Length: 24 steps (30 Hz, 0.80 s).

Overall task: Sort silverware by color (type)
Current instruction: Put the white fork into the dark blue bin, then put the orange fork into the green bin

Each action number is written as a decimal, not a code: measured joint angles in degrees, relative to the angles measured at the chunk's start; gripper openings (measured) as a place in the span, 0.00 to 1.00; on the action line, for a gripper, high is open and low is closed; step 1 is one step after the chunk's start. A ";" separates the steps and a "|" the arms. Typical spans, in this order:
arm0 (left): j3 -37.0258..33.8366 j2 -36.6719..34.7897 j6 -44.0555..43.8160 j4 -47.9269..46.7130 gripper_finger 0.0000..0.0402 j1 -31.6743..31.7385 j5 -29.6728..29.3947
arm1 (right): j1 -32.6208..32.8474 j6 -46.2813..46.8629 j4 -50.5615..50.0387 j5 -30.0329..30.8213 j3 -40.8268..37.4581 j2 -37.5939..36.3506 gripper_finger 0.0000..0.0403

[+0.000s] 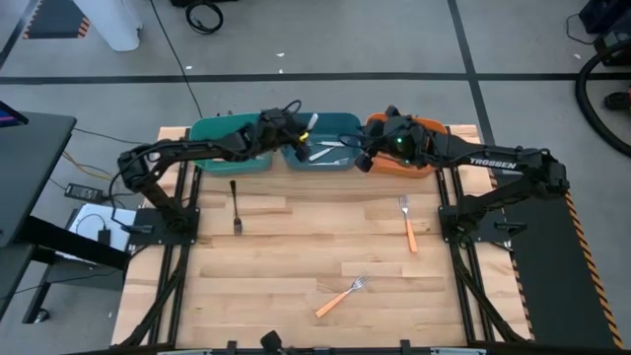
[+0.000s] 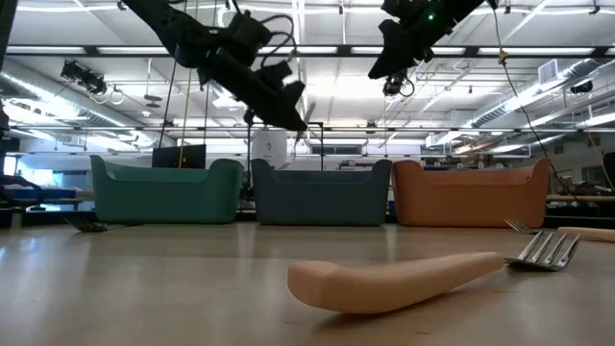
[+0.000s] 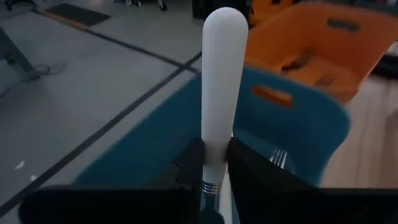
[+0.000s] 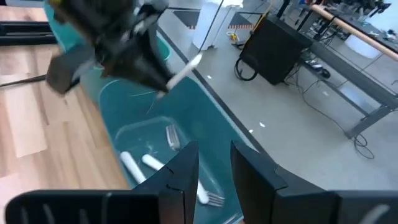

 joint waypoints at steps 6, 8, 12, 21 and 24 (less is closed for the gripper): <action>-0.07 3.61 4.54 0.01 0.30 0.13 0.04 | -0.90 0.32 0.07 0.01 0.00 0.00 0.25; -0.07 4.03 4.82 -0.08 0.32 0.39 0.05 | -0.88 0.89 0.07 0.86 0.00 0.00 0.25; -0.06 3.78 4.49 0.07 0.35 1.22 0.00 | -0.23 7.66 -0.36 4.48 0.00 0.00 0.25; -0.07 -4.44 4.97 -2.18 0.36 0.79 0.00 | 3.27 34.81 -14.51 5.22 -0.01 0.00 0.25; -0.02 -9.34 4.98 -4.54 0.36 0.32 0.58 | 4.91 45.39 -22.88 -0.82 -0.02 0.00 0.25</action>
